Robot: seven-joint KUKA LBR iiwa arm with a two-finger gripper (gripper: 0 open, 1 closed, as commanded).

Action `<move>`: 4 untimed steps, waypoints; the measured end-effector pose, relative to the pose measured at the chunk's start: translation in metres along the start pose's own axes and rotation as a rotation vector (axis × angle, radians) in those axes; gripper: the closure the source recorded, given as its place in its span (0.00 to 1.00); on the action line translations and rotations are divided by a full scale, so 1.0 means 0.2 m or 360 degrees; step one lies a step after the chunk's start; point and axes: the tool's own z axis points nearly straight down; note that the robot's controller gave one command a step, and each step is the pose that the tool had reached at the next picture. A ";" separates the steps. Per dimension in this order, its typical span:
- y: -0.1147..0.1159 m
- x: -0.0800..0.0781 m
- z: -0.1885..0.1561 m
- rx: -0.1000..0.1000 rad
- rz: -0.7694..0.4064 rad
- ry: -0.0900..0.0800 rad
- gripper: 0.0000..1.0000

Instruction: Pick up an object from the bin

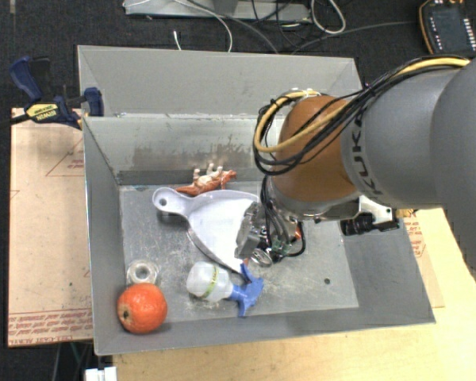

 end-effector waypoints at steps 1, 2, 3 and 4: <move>0.00 0.00 0.00 0.0000 0.0000 0.0000 1.00; 0.04 -0.28 -0.20 -0.0004 -0.0332 -0.0014 1.00; 0.05 -0.35 -0.14 -0.0008 -0.0276 -0.0016 1.00; 0.15 -0.33 -0.15 -0.0007 -0.0656 -0.0019 1.00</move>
Offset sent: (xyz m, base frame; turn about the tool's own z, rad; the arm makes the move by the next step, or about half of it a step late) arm 0.0517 -0.0122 0.0401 -0.2113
